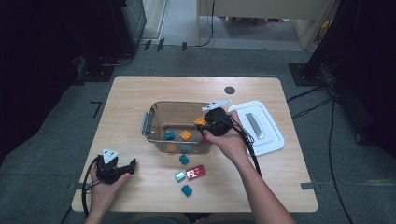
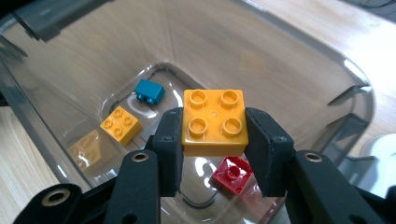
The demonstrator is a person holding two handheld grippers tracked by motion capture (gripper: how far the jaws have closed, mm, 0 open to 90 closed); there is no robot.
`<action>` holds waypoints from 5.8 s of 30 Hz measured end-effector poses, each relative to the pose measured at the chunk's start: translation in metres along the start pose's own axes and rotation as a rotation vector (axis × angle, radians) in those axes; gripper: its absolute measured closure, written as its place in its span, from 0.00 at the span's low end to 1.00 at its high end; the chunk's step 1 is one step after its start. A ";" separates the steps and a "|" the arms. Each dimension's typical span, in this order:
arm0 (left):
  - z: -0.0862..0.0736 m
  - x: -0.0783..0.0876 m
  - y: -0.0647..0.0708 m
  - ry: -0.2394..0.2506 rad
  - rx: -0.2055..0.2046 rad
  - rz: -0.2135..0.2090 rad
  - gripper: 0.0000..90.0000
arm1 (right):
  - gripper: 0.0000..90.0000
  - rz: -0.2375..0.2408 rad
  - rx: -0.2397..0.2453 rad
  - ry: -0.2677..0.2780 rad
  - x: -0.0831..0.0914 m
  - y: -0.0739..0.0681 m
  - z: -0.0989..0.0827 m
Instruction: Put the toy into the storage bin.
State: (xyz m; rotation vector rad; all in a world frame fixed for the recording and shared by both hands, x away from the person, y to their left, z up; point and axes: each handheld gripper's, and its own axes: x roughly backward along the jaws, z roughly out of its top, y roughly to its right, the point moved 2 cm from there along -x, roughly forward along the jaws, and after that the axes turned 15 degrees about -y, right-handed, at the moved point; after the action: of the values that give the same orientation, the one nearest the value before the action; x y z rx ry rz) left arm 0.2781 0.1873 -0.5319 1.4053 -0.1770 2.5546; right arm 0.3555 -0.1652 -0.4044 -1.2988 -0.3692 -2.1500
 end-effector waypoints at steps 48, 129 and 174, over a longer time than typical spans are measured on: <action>0.000 0.000 0.000 -0.001 -0.001 0.001 0.17 | 0.38 0.070 -0.094 0.029 -0.028 -0.045 -0.123; 0.000 0.000 0.000 -0.001 0.000 0.001 0.17 | 0.67 -0.010 -0.106 0.068 0.004 0.029 -0.156; 0.000 0.000 0.000 0.000 0.000 0.002 0.17 | 0.67 0.008 0.038 0.062 0.042 0.013 -0.016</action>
State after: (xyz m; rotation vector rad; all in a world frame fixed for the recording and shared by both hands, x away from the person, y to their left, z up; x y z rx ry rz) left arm 0.2783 0.1873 -0.5318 1.4058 -0.1784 2.5562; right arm 0.3374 -0.1985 -0.3762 -1.2076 -0.3770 -2.1605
